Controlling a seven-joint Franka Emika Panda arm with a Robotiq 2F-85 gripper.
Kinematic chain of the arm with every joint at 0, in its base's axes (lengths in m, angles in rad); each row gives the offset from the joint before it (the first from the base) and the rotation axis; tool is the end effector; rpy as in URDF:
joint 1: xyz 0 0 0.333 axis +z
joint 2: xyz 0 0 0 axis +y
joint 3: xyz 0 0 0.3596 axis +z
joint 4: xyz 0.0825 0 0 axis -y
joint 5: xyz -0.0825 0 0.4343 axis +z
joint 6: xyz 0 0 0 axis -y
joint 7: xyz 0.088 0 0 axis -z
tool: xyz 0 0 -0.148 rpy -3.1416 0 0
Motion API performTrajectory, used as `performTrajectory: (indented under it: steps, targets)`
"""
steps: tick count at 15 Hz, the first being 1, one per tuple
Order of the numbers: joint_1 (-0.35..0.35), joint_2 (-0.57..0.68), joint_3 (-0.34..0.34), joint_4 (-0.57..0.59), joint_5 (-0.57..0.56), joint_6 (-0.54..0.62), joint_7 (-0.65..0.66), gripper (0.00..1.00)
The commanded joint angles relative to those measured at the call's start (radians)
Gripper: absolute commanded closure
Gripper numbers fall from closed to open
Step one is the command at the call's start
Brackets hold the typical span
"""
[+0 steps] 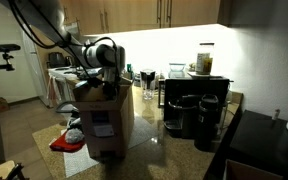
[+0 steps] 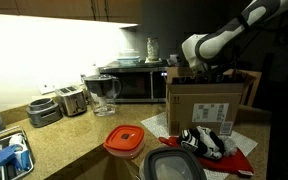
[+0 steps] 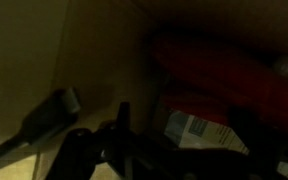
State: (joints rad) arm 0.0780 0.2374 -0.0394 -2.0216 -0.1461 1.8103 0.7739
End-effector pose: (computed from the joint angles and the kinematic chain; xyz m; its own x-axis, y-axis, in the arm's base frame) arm 0.5688 0.0042 0.2807 0.7339 -0.6403 -0.2267 -0.5332 -0.7499 0.3916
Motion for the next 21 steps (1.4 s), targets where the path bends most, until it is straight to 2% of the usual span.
performTrajectory:
  steps: [1, 8, 14, 18, 19, 21]
  targets:
    - [0.01, 0.005, 0.005, -0.025, -0.029, 0.032, 0.021, 0.0]
    - [0.021, 0.008, 0.003, -0.033, -0.064, 0.05, 0.041, 0.0]
    - [0.021, 0.069, -0.015, -0.047, -0.112, 0.217, 0.093, 0.0]
    - [0.026, 0.096, -0.02, -0.051, -0.112, 0.255, 0.103, 0.0]
    - [0.027, 0.094, -0.019, -0.052, -0.108, 0.25, 0.105, 0.25]
    - [0.028, 0.09, -0.018, -0.054, -0.107, 0.248, 0.104, 0.32]
